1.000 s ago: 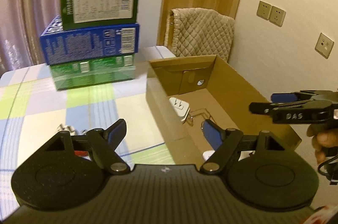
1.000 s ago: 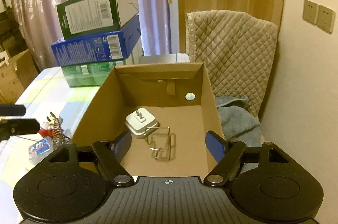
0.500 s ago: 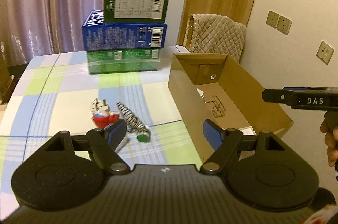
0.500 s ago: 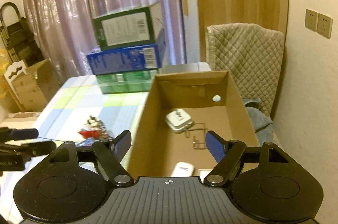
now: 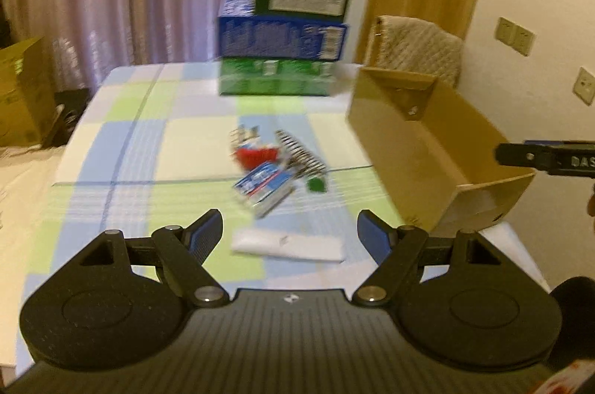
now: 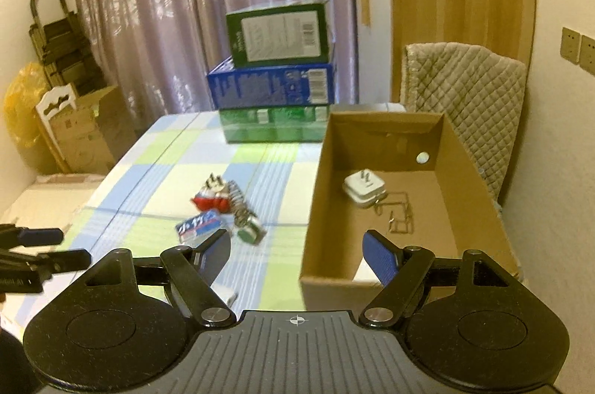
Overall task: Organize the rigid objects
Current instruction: 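Withdraw both tools from the box back over the table, then grasp the white elongated remote with the right tool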
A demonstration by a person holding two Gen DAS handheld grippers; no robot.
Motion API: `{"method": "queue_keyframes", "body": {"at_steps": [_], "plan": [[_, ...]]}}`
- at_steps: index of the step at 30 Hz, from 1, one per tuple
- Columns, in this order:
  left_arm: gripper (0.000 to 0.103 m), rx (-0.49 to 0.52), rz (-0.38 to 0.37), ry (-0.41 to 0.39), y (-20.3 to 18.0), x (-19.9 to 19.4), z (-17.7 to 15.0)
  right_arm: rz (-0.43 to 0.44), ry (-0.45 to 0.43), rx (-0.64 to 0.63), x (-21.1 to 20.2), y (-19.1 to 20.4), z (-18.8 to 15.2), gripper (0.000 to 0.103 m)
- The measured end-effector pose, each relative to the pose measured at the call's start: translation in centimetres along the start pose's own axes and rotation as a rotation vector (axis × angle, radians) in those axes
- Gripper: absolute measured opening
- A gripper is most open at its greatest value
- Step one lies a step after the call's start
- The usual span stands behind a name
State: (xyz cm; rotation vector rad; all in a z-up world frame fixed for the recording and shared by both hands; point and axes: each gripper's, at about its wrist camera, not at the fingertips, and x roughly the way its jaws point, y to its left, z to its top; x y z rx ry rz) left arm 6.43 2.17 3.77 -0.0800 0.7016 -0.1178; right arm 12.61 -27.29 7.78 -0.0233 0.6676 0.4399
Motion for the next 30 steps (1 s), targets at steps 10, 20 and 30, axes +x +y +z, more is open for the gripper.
{"method": "queue_keyframes", "body": {"at_steps": [10,20,30], "plan": [[0.076,-0.032,0.053,-0.003,3.8,-1.1,-0.5,0.065,0.012,-0.081,1.0,3.5,-2.2,0.075],[0.076,0.028,0.051,0.019,5.5,0.6,-0.4,0.147,0.048,-0.221,4.5,6.7,-4.2,0.075],[0.076,0.031,0.036,0.085,8.6,5.8,-1.4,0.233,0.131,-0.366,12.1,8.9,-6.5,0.075]]}}
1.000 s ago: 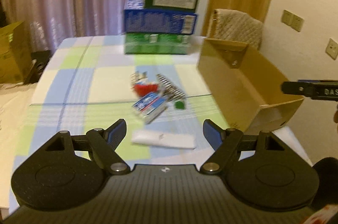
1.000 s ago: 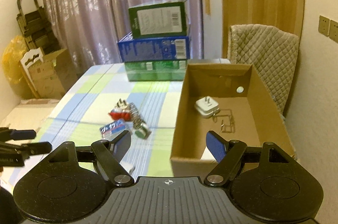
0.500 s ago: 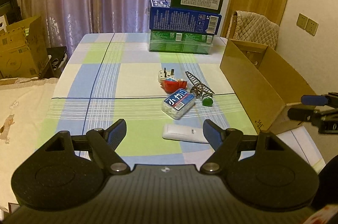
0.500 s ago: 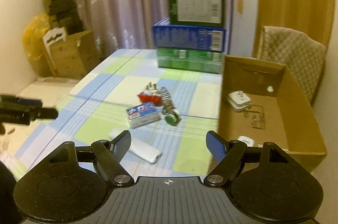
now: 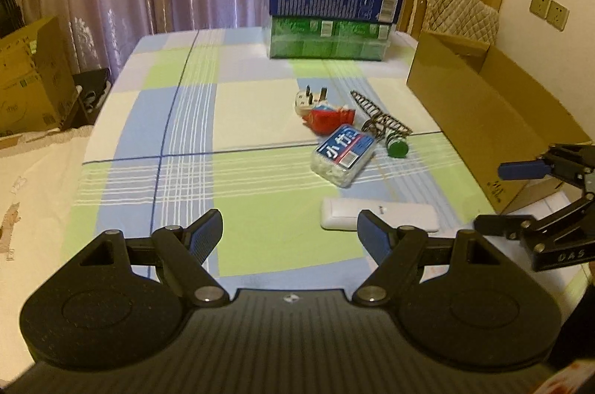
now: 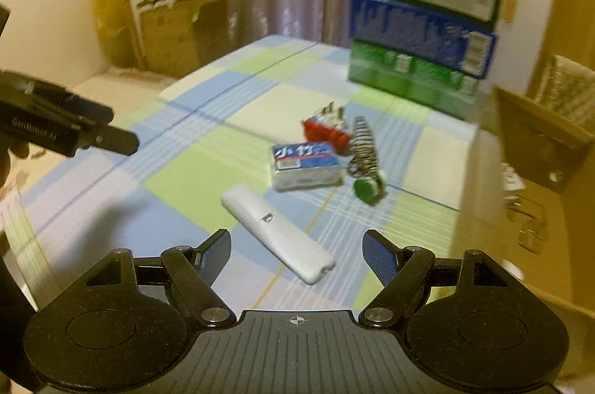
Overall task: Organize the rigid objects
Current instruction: 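Grasp the white elongated remote with the right tool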
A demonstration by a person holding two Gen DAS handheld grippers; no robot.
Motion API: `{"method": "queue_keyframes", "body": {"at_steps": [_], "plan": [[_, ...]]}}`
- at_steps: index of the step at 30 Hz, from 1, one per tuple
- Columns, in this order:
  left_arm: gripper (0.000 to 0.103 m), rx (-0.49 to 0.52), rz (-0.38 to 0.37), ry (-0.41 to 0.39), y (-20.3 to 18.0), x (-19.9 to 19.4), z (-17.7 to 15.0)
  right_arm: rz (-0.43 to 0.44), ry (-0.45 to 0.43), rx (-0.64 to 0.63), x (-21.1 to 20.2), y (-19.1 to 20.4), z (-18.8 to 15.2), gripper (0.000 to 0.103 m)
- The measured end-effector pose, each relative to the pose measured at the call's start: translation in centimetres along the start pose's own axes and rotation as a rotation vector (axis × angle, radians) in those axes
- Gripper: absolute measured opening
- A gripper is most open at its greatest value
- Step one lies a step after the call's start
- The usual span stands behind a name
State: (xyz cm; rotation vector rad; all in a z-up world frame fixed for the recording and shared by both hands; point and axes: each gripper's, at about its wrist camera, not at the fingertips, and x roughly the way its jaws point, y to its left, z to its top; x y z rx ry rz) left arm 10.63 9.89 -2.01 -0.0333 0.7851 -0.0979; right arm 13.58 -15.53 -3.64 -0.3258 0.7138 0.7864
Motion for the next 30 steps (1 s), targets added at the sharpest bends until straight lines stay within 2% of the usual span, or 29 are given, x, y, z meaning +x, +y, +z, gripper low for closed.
{"method": "queue_keyframes", "body": {"at_steps": [4,7,12,14,16,19,20,22,23,26,30], "plan": [[0.076,0.023,-0.028,0.014,0.6,2.6,-0.1,0.042,0.029,-0.036,3.7,-0.2,0.2,0.075],[0.076,0.077,-0.050,0.007,1.0,4.3,-0.4,0.088,0.038,-0.020,6.0,-0.8,0.6,0.075],[0.076,0.079,-0.056,-0.006,1.9,6.6,-0.2,0.125,0.067,-0.080,9.8,-0.9,1.0,0.073],[0.076,0.090,-0.052,-0.014,1.9,7.0,0.2,0.145,0.078,-0.103,11.3,-0.7,1.1,0.069],[0.076,0.090,-0.056,-0.025,2.0,7.5,0.5,0.159,0.096,-0.129,12.6,-0.5,1.1,0.061],[0.076,0.077,-0.054,-0.032,2.2,8.1,1.0,0.184,0.075,-0.117,13.4,-0.5,1.3,0.057],[0.076,0.074,-0.050,-0.029,2.3,8.4,1.2,0.179,0.073,-0.111,13.5,-0.5,1.4,0.055],[0.076,0.065,-0.047,-0.022,2.5,8.7,1.4,0.166,0.075,-0.089,13.4,-0.6,1.5,0.041],[0.076,0.059,-0.050,-0.019,2.5,8.8,1.5,0.155,0.081,-0.077,13.2,-0.6,1.5,0.039],[0.076,0.051,-0.071,-0.020,2.2,8.9,1.7,0.128,0.100,-0.030,12.0,-0.7,0.8,0.036],[0.076,0.081,-0.095,-0.008,1.3,9.4,1.5,0.005,0.100,0.063,9.7,-1.3,-1.0,0.035]]}}
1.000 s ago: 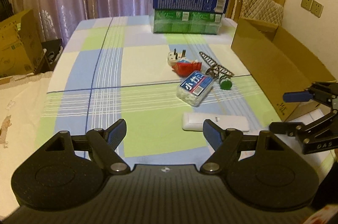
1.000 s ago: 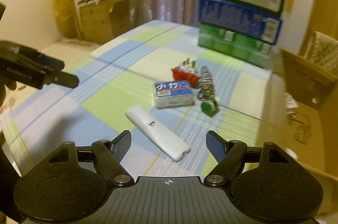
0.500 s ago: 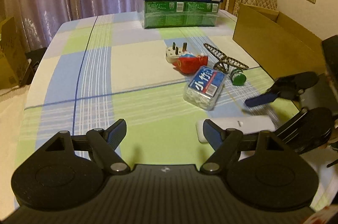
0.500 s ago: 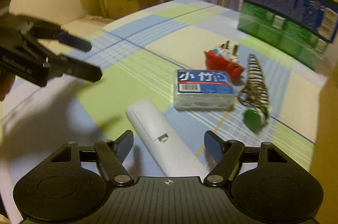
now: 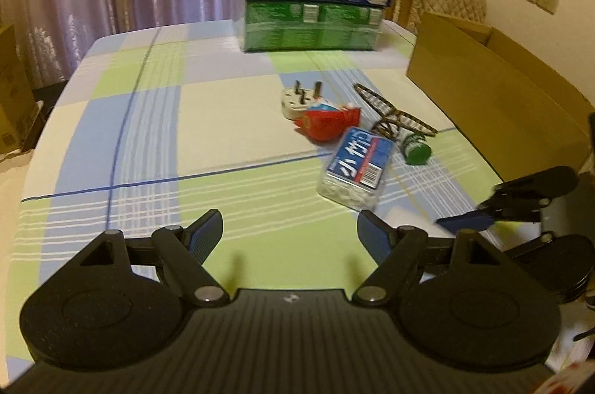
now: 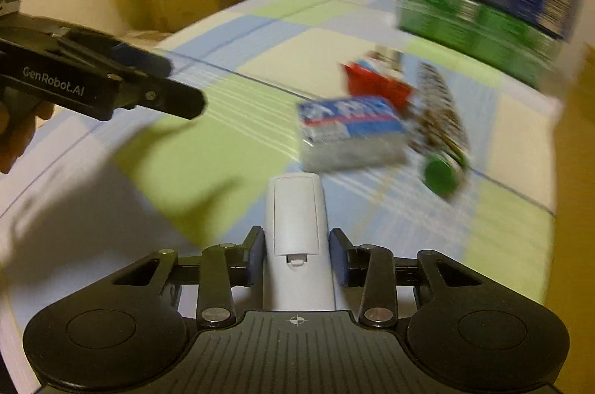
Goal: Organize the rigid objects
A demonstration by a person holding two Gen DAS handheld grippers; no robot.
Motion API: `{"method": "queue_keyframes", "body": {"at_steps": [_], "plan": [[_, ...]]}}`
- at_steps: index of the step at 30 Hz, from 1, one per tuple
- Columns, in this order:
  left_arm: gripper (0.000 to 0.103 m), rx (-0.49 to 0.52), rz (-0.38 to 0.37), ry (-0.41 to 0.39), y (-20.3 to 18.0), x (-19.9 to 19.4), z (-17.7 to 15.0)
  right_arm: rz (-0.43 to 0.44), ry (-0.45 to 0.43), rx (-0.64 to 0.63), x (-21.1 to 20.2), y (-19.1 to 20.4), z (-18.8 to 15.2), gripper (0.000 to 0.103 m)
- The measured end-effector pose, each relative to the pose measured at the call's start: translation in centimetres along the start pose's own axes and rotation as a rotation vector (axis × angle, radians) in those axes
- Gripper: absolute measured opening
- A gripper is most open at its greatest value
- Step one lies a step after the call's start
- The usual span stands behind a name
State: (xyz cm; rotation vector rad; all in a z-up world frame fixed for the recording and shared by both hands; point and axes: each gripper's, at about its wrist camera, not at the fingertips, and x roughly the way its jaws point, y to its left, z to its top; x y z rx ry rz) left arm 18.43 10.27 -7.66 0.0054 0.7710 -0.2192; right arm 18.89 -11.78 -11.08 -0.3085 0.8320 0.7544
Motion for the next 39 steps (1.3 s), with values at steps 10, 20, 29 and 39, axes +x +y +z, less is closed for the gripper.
{"method": "queue_keyframes", "body": {"at_steps": [10,20,29,39], "plan": [[0.076,0.123,-0.045,0.010,-3.0,2.4,0.0,-0.169,-0.096,0.133,-1.7,-1.7,-2.4,0.037],[0.076,0.124,-0.072,-0.032,-3.7,4.1,0.8,-0.205,-0.134,0.168,-0.9,-1.8,-2.4,0.037],[0.076,0.128,-0.086,-0.066,-4.4,5.8,1.2,-0.251,-0.189,0.210,-1.5,-1.6,-3.0,0.035],[0.075,0.149,-0.082,-0.057,-5.1,8.8,1.7,-0.277,-0.187,0.271,-2.3,-2.9,-3.6,0.035]]}}
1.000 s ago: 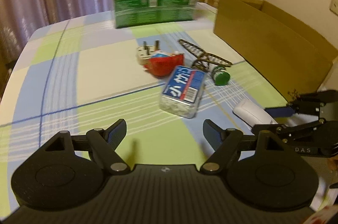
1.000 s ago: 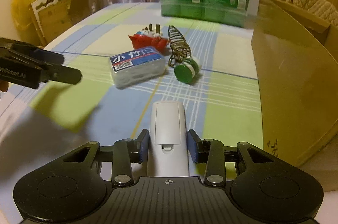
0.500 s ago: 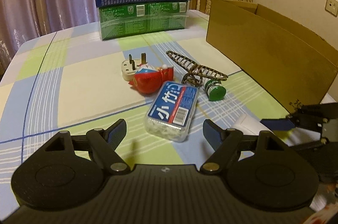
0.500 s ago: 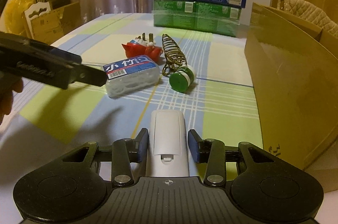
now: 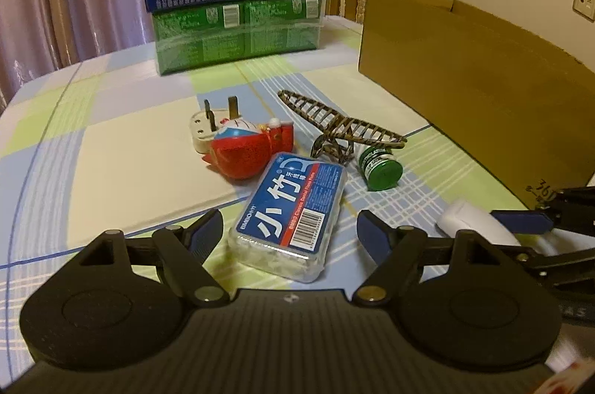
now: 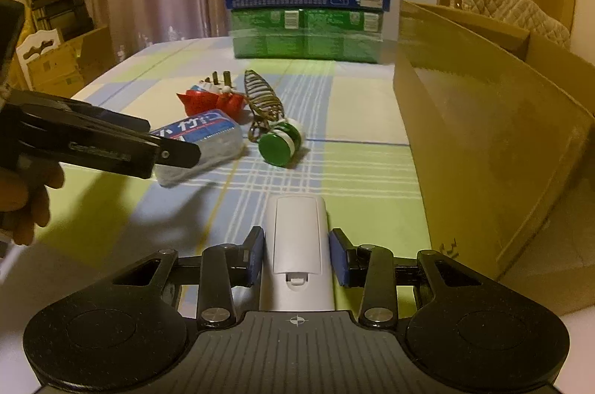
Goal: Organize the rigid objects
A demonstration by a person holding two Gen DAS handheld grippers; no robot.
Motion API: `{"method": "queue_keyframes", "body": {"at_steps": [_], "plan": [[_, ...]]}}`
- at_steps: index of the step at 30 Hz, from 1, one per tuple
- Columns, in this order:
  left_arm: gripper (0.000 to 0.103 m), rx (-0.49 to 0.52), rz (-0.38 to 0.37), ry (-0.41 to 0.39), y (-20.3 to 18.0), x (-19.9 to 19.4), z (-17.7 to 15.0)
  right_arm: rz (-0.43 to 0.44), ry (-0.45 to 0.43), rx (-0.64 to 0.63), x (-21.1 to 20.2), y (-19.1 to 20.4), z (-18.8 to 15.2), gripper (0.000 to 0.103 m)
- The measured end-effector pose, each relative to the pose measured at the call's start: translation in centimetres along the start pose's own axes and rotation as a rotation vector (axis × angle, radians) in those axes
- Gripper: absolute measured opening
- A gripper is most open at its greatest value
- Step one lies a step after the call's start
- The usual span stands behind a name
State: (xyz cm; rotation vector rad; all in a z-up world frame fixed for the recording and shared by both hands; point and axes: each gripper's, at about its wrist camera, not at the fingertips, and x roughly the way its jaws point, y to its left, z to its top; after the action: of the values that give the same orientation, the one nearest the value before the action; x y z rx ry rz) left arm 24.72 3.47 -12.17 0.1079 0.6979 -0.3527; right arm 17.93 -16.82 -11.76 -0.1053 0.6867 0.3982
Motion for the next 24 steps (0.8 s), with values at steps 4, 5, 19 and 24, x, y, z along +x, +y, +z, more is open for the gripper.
{"method": "queue_keyframes", "body": {"at_steps": [4,5,19,24], "plan": [[0.064,-0.007,0.016,0.022,0.0,1.0,0.1,0.001,0.008,0.011,-0.2,0.0,-0.1,0.035],[0.063,-0.007,0.024,0.025,-0.1,1.0,0.1,0.001,0.009,0.013,-0.2,0.0,-0.1,0.035],[0.066,-0.055,0.124,0.090,-3.5,-3.8,-2.2,-0.012,0.013,0.041,-1.4,-0.5,-0.6,0.035],[0.066,-0.053,0.123,0.066,-3.4,-2.8,-2.0,-0.013,0.005,0.019,-1.0,-0.4,-0.6,0.035]]}}
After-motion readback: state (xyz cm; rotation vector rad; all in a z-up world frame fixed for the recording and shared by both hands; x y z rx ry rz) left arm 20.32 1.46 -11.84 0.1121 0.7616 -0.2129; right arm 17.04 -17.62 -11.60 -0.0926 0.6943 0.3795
